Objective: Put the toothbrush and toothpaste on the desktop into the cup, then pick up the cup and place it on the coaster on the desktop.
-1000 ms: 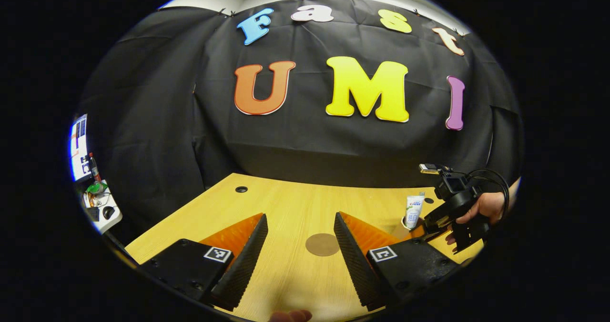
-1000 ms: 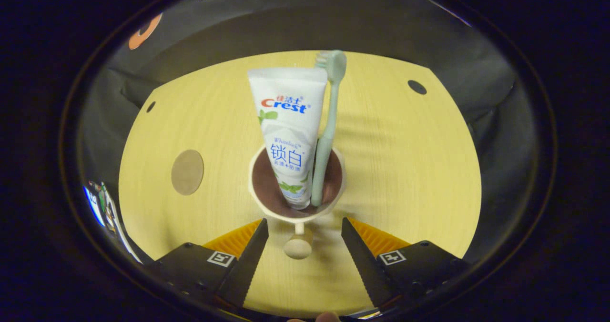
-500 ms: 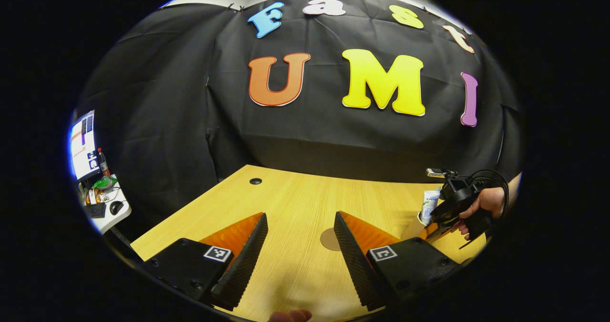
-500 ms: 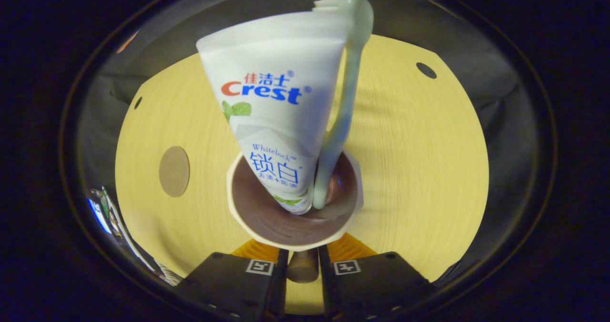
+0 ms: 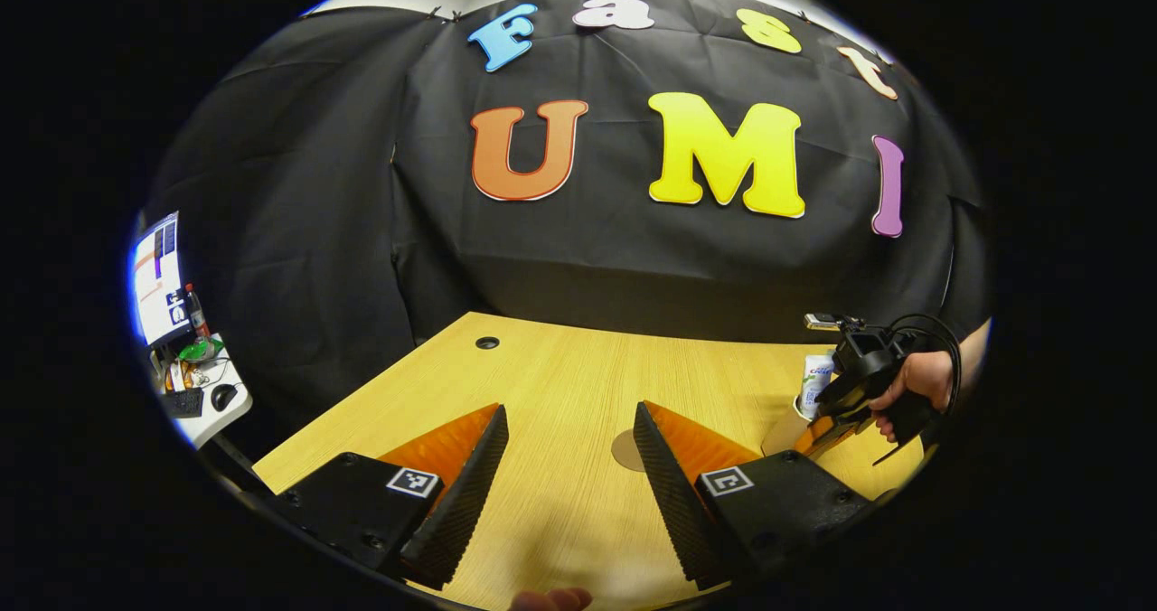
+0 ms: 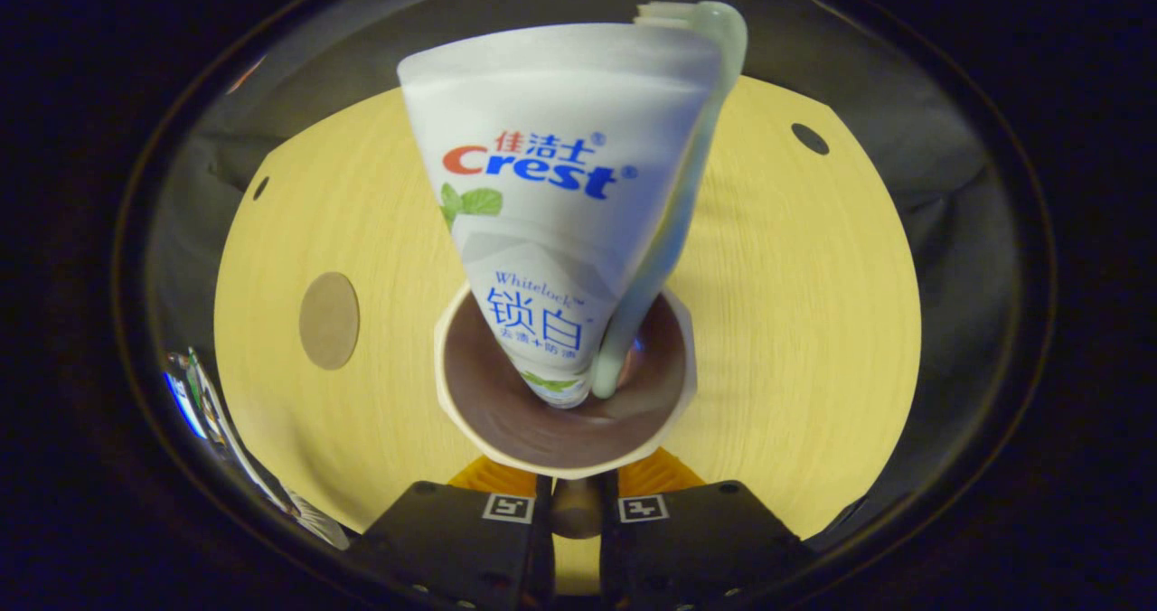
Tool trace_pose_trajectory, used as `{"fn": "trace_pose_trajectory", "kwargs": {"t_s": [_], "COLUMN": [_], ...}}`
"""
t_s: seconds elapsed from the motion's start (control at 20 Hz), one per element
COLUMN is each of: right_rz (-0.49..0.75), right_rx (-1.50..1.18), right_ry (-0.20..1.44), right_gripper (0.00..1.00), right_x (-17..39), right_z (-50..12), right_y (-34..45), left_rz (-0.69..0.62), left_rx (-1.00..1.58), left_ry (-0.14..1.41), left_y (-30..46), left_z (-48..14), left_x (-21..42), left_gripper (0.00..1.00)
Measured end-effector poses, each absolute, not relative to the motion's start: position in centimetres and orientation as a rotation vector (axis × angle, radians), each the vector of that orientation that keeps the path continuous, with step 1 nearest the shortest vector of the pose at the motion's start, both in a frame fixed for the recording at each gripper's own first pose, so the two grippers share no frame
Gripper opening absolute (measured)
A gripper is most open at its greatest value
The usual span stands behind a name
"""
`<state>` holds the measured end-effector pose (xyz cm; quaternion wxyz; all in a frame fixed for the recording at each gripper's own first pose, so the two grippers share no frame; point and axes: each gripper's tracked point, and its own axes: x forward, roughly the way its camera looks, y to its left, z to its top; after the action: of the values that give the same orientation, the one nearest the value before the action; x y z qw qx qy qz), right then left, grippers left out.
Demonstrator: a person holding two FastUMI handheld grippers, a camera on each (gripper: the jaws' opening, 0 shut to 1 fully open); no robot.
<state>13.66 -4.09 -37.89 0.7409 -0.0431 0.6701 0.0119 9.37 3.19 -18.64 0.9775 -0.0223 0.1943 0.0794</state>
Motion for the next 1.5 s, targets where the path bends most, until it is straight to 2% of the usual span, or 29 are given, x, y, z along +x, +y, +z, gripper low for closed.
{"fn": "trace_pose_trajectory", "kwargs": {"t_s": [0.35,0.65,1.2,1.3,1.35,1.4,1.5], "right_rz": [0.175,0.294,0.309,0.309,0.301,0.299,0.299], "right_rx": [-0.146,-0.218,-0.302,-0.270,-0.272,-0.275,-0.264], "right_ry": [1.418,1.385,1.404,1.411,1.399,1.395,1.389], "right_gripper": [0.19,0.19,0.19,0.24,0.34,0.37,0.50], "right_x": [14.0,13.9,13.1,13.0,13.4,13.3,12.9], "right_z": [-35.9,-33.6,-35.8,-35.9,-35.8,-35.6,-35.2], "right_y": [5.3,13.3,17.6,17.8,17.8,17.8,18.0], "left_rz": [0.197,0.293,0.396,0.399,0.399,0.396,0.388], "left_rx": [-0.068,-0.087,-0.102,-0.103,-0.104,-0.107,-0.108], "left_ry": [0.390,0.396,0.417,0.417,0.417,0.415,0.417], "left_y": [5.9,9.8,13.6,13.8,13.9,13.9,13.6], "left_z": [-18.2,-18.0,-18.5,-18.5,-18.5,-18.5,-18.6], "left_x": [7.2,4.2,1.2,1.1,1.2,1.2,1.4], "left_gripper": [0.89,0.89,0.89,0.89,0.89,0.89,0.89]}}
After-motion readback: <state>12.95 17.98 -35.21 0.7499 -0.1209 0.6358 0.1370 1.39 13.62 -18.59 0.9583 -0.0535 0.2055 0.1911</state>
